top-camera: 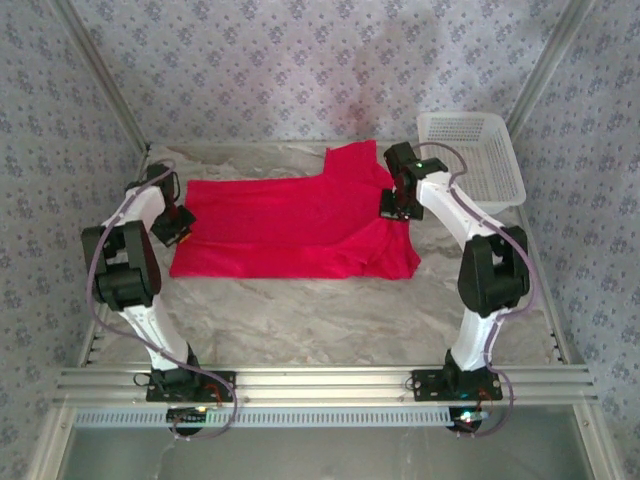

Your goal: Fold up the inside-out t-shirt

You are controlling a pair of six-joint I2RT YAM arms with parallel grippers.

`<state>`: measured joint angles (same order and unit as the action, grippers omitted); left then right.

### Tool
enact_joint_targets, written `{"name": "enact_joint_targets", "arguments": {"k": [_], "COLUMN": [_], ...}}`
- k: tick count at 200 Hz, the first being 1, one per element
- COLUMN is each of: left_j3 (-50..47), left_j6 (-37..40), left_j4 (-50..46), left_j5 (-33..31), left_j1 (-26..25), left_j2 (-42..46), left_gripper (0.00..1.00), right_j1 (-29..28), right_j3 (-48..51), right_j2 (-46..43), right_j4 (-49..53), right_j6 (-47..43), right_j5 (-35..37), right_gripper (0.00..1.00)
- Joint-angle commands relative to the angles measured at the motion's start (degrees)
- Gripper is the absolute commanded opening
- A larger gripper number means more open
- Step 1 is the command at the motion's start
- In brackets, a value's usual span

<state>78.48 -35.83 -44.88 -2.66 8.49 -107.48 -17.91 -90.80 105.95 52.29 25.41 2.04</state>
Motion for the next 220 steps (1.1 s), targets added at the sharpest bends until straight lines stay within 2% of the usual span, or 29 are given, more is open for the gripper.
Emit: {"name": "enact_joint_targets", "arguments": {"k": [1,8,19,44,68,85,99,113,145,151,180,220], "left_j3": [2.6,3.3,4.7,5.6,0.1,-6.9,-12.8,-17.0,-18.0,-18.6,-22.6,-25.8], "left_j6": [1.4,1.5,1.8,2.0,1.5,-0.8,-3.7,-5.8,-5.6,-5.5,-4.3,-1.3], "left_j4": [-2.2,-2.7,-3.6,-5.8,-3.9,1.0,7.2,12.5,13.9,14.7,16.2,14.2], "left_j5": [-1.8,-1.7,-1.6,-5.0,-6.3,-0.8,7.4,11.6,12.1,12.8,13.3,9.4], "left_j1": [0.0,0.0,-0.3,-2.5,-8.2,-11.8,-12.6,-12.5,-11.2,-10.4,-5.6,1.0], "left_j2": [-2.5,-3.2,-3.8,0.1,8.2,13.4,15.5,16.0,13.6,13.1,11.7,10.1], "left_gripper": [0.06,0.15,0.19,0.32,0.37,0.39,0.39,0.39,0.38,0.37,0.37,0.37], "right_j1": [1.3,1.6,2.1,2.2,1.2,0.4,0.3,0.5,1.8,2.4,4.7,3.9], "right_j3": [-5.8,-8.0,-11.9,-15.1,-3.7,9.3,17.8,24.0,29.2,29.6,31.1,34.4], "right_j2": [4.1,5.9,8.7,8.8,0.5,-6.6,-10.4,-12.0,-8.4,-6.9,-1.2,-4.8], "right_j4": [1.6,2.5,4.8,8.9,4.8,-1.6,-6.9,-11.7,-19.3,-19.6,-16.7,-12.7], "right_j6": [-1.9,-2.1,-2.4,-2.6,-1.7,0.7,3.1,5.1,8.4,9.2,10.2,9.8], "right_j5": [-1.2,-1.5,-1.5,1.9,0.7,-4.6,-8.9,-12.4,-17.4,-17.0,-14.3,-9.1], "right_gripper": [0.02,0.11,0.21,0.28,0.3,0.26,0.18,0.11,0.03,0.0,0.0,0.0]}}
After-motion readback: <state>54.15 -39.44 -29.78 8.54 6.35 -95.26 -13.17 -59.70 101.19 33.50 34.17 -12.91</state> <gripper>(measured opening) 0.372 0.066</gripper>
